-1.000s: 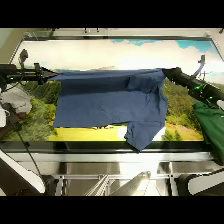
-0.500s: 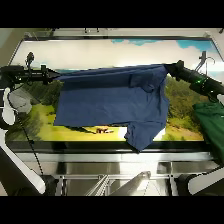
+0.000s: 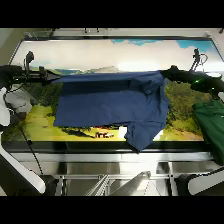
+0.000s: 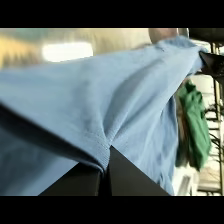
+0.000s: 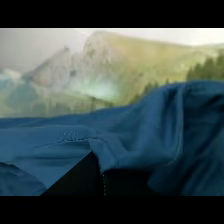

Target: Fold the shirts.

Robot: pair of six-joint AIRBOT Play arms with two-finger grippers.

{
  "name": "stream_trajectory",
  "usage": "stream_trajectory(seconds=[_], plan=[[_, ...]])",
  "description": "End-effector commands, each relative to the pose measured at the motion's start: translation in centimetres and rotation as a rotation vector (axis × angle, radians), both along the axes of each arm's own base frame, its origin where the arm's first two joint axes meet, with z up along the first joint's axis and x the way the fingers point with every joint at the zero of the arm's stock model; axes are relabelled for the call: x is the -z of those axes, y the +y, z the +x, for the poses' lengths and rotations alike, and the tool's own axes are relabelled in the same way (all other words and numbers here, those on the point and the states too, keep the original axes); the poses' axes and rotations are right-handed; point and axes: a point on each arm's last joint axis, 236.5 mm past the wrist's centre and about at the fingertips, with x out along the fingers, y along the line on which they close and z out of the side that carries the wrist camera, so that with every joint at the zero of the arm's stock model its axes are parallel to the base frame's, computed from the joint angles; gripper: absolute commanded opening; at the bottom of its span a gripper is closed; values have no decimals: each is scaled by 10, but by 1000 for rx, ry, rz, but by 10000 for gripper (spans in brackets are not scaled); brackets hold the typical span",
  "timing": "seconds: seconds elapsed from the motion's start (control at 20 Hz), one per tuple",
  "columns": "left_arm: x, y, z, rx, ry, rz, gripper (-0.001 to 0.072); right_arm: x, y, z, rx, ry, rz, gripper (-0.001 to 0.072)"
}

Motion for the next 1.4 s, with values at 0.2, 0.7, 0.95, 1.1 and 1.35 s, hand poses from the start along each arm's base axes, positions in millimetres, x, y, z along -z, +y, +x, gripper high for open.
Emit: stream_trajectory(seconds=[0.2, 0.7, 0.95, 1.1, 1.35], plan=[[59, 3, -34, -47, 139, 47, 20, 56, 2, -38, -37, 168, -97, 19], [76, -15, -37, -17, 168, 104, 287, 57, 10, -39, -29, 196, -65, 418], [25, 21, -66, -37, 252, 18, 667, 39, -22, -79, -65, 310, -89, 441], [-7, 30, -108, -33, 284, -30, 623, 2, -36, -111, -74, 314, -95, 434], [-5, 9, -202, -196, 242, 48, 617, -21, -20, -188, 3, 239, -165, 371]])
